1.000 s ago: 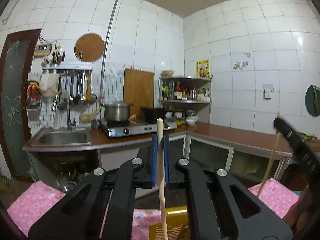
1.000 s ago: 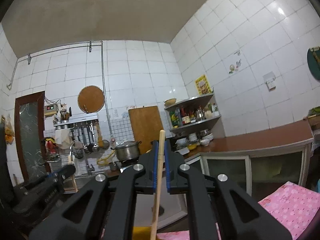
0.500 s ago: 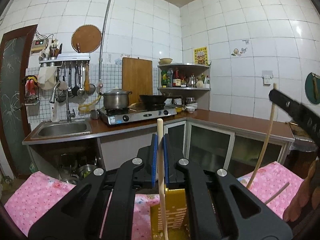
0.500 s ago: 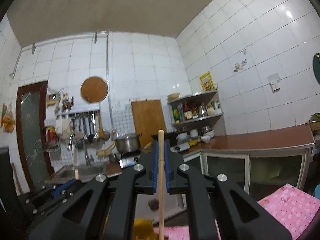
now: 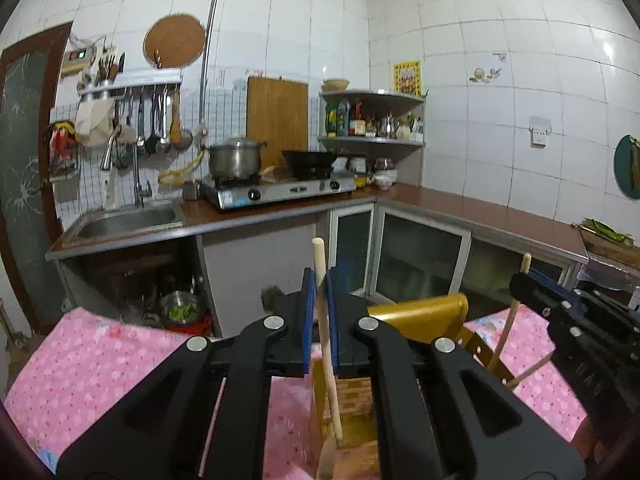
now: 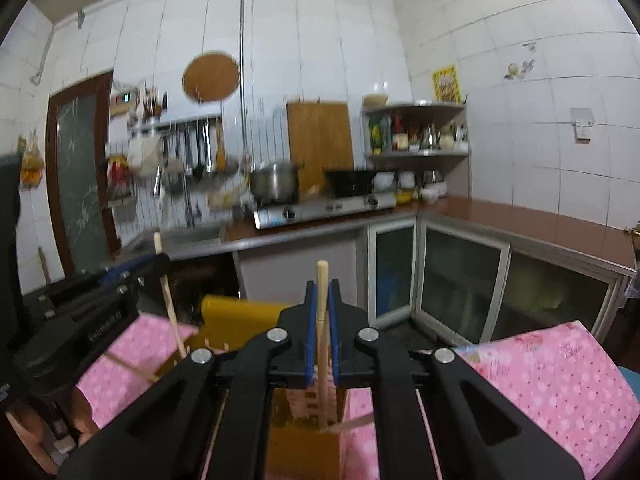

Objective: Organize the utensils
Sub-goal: 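Drop the chopsticks into the yellow holder by opening both tools, then move both open tools back toward the remaining utensils on the table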

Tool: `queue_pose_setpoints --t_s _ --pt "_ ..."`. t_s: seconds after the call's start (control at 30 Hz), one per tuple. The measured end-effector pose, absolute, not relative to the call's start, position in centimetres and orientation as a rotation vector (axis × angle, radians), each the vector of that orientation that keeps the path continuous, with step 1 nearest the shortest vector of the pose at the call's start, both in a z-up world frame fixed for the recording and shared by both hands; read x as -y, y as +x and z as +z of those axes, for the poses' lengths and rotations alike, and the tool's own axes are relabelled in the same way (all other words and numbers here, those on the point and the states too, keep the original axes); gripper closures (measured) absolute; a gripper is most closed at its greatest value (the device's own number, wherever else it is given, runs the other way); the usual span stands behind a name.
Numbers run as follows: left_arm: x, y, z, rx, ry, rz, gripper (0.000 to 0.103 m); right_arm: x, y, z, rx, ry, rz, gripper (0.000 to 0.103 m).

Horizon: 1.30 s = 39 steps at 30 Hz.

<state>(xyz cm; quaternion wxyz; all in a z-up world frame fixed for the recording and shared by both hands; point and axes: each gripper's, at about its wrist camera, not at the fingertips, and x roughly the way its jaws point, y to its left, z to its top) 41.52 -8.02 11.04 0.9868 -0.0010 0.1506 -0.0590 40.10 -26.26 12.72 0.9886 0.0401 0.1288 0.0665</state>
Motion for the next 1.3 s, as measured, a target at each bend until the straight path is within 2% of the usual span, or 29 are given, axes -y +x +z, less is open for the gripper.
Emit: queue_pose_setpoints --t_s 0.3,0.33,0.37,0.4,0.43,0.47,0.5,0.6,0.63,0.67,0.77,0.97,1.17,1.3 --pt "6.9 40.3 9.8 -0.423 -0.011 -0.118 0.096 25.7 40.7 11.6 -0.407 0.07 0.125 0.096" --pt "6.6 40.0 9.8 -0.432 -0.014 -0.122 0.09 25.9 40.6 11.6 -0.422 0.077 0.132 0.096" --pt "6.4 39.7 9.9 -0.438 -0.018 -0.121 0.078 26.0 40.4 11.7 -0.426 0.085 0.139 0.096" --pt "6.2 39.3 10.0 -0.44 -0.021 -0.114 0.071 26.1 40.0 11.8 -0.425 0.088 0.139 0.091" --pt "5.9 38.8 10.1 -0.435 -0.028 -0.104 0.061 26.2 39.8 12.0 -0.424 0.089 0.139 0.085" --pt "5.5 38.2 10.2 -0.43 -0.037 -0.098 0.055 26.3 39.3 12.2 -0.42 0.091 0.14 0.067" --pt "5.2 37.9 10.4 -0.43 -0.043 -0.096 0.055 26.4 38.8 12.5 -0.41 0.093 0.128 0.055" --pt "4.3 36.8 10.8 -0.457 -0.06 -0.109 0.052 26.7 37.7 13.2 -0.402 0.094 0.122 0.054" --pt "4.1 36.3 10.9 -0.459 -0.065 -0.111 0.048 26.8 37.3 13.4 -0.404 0.097 0.116 0.053" --pt "3.8 35.8 11.1 -0.455 -0.069 -0.113 0.04 26.9 36.9 13.6 -0.404 0.1 0.111 0.051" --pt "3.2 34.0 11.6 -0.437 -0.059 -0.104 0.029 27.3 35.3 14.2 -0.387 0.104 0.095 0.039" --pt "2.7 31.0 12.6 -0.397 -0.046 -0.117 0.016 27.7 32.3 15.3 -0.368 0.112 0.076 0.026" --pt "2.7 29.2 13.7 -0.372 -0.027 -0.128 0.013 28.5 29.5 15.9 -0.358 0.126 0.049 0.024" --pt "1.6 27.7 13.9 -0.352 -0.006 -0.106 0.005 29.1 27.5 15.8 -0.356 0.122 0.015 0.023"
